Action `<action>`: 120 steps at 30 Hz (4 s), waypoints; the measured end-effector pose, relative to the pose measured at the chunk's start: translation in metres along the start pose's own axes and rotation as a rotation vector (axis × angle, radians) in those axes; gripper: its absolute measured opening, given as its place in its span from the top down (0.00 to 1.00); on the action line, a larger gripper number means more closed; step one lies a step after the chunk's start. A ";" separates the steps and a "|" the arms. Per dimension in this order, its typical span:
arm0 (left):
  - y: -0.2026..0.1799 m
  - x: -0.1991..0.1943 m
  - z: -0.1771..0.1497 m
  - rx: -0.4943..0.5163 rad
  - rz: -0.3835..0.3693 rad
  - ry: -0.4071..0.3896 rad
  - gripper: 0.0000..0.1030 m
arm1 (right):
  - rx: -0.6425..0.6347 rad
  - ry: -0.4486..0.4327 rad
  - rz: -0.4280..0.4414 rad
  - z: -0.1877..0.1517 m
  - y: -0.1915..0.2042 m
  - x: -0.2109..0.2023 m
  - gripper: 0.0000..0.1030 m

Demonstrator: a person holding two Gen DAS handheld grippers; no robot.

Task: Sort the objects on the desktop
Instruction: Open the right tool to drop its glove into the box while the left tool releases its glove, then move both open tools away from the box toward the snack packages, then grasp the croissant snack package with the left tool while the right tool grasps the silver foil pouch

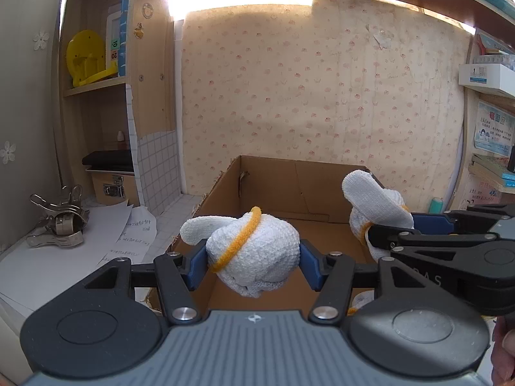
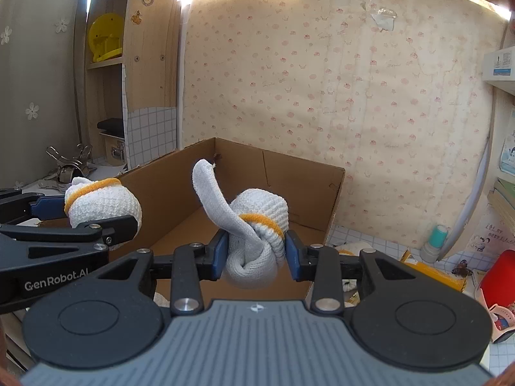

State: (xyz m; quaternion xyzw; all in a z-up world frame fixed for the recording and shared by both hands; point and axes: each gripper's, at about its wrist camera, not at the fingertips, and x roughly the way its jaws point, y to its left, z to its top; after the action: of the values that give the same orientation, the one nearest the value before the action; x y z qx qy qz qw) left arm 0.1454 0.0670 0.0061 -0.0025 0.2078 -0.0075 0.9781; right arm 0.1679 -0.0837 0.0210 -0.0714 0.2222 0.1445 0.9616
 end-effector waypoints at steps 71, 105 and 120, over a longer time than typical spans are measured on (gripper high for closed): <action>-0.210 -0.016 -0.078 0.160 -0.335 0.029 0.20 | 0.187 -0.154 -0.445 -0.149 -0.187 -0.172 0.06; -0.216 0.037 -0.081 0.248 -0.519 0.114 0.12 | 0.207 -0.135 -0.442 -0.153 -0.192 -0.163 0.06; -0.247 0.029 -0.086 0.263 -0.573 0.132 0.10 | 0.233 -0.159 -0.429 -0.141 -0.203 -0.163 0.06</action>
State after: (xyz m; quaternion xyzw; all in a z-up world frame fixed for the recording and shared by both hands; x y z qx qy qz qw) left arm 0.1336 -0.1805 -0.0820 0.0661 0.2588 -0.3097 0.9125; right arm 0.0333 -0.3445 -0.0167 0.0061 0.1409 -0.0843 0.9864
